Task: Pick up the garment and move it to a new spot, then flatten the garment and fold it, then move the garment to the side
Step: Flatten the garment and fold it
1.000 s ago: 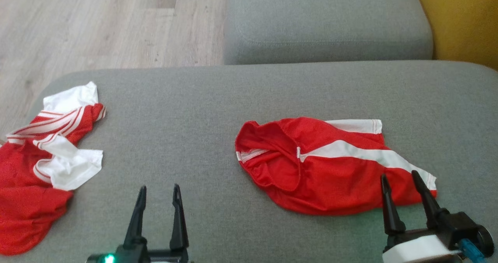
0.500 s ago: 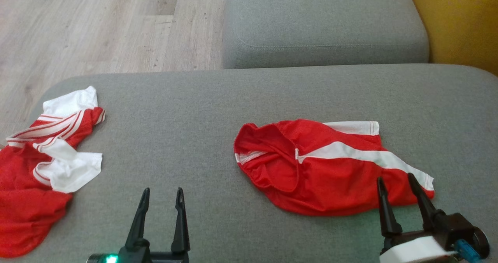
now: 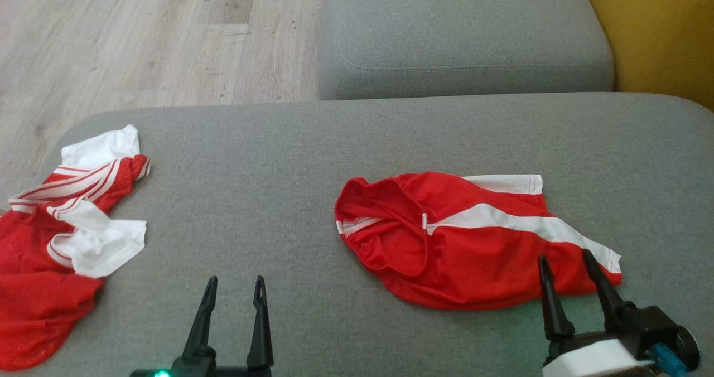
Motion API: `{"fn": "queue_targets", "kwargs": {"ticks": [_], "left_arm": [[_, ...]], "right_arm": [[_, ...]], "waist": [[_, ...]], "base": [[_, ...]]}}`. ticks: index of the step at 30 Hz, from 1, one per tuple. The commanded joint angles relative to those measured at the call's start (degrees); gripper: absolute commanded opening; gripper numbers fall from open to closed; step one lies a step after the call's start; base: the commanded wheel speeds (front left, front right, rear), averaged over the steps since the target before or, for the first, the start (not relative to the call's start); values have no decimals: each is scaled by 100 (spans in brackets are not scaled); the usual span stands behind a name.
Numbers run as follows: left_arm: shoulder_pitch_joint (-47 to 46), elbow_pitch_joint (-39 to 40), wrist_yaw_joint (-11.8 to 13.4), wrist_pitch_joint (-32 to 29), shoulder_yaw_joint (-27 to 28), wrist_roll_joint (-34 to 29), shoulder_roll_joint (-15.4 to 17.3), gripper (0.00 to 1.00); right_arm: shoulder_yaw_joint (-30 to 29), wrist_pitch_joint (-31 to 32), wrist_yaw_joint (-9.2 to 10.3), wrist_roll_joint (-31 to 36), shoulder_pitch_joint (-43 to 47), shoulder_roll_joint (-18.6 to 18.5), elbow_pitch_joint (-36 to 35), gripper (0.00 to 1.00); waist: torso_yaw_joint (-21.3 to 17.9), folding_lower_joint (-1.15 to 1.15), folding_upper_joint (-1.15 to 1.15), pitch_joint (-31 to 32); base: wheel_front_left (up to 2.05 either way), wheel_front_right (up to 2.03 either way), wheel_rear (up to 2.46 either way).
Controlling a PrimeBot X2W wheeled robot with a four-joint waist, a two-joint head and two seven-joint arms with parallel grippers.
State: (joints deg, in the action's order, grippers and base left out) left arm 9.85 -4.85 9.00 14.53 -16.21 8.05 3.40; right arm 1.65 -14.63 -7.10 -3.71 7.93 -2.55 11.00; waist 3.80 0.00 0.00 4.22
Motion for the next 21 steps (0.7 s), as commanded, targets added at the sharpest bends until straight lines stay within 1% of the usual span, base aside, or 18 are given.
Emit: {"fn": "queue_targets", "kwargs": {"ticks": [1, 10, 14, 17, 21], "left_arm": [[-159, 167, -7, 47, 222, 35, -51, 100], [-118, 142, 49, 47, 177, 23, -51, 100], [-141, 92, 28, 47, 121, 67, -52, 100], [-216, -87, -62, 47, 37, 156, -52, 100], [-624, -791, -356, 44, -303, 381, -52, 100]], "right_arm": [[158, -37, -39, -39, -132, -32, -166, 100], [189, -37, -39, -30, -98, -32, -159, 100], [182, -37, -39, -21, -96, -32, -167, 100], [189, -37, -39, -12, -107, -32, -167, 100], [230, -37, -39, 21, -155, -32, -174, 100]], "waist": [[4, 0, 0, -5], [-22, 0, 0, 34], [-44, 0, 0, 30], [-63, 0, 0, 2], [-164, 0, 0, -124]], "base": [[0, 0, 0], [0, 0, 0], [0, 0, 0], [0, 0, 0], [0, 0, 0]]}}
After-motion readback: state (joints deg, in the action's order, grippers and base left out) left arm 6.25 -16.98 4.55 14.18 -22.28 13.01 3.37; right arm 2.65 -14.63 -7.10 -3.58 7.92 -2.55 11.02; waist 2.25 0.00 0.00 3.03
